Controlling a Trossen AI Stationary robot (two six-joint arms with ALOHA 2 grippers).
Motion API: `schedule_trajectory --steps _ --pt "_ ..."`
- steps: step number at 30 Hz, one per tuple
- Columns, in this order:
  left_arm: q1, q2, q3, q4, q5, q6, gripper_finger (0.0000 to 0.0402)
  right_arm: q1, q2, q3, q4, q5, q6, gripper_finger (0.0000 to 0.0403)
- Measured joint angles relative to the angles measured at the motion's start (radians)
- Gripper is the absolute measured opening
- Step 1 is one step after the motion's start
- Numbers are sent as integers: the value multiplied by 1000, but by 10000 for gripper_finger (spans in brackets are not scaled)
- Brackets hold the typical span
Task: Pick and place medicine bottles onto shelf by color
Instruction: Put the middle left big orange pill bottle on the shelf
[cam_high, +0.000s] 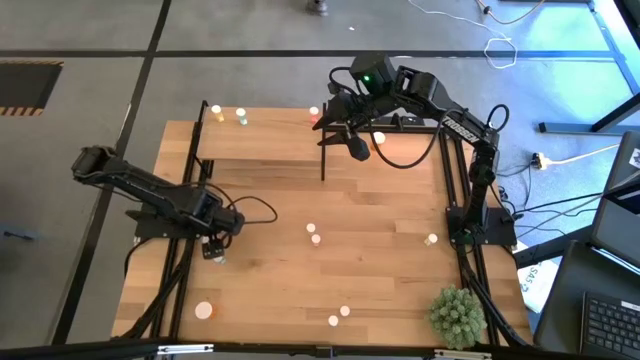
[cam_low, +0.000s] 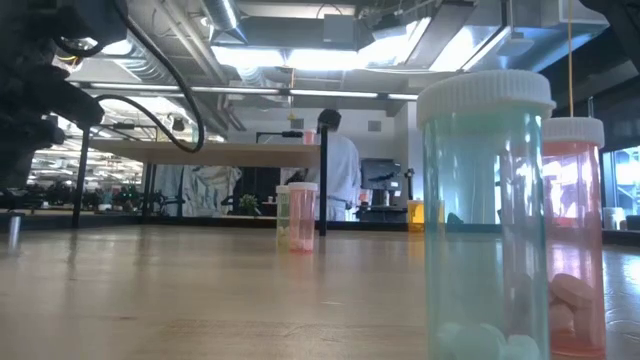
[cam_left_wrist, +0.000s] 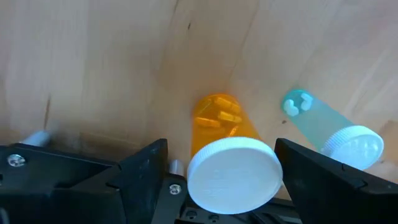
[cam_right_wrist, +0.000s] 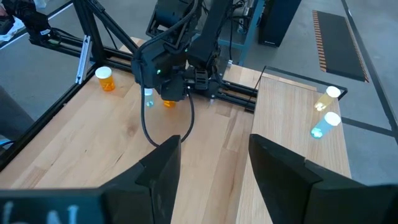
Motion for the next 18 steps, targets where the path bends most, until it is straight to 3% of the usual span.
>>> schedule_trajectory --steps 18 --pt "-37 0 0 -2 -61 -10 291 0 0 0 0 0 0 193"
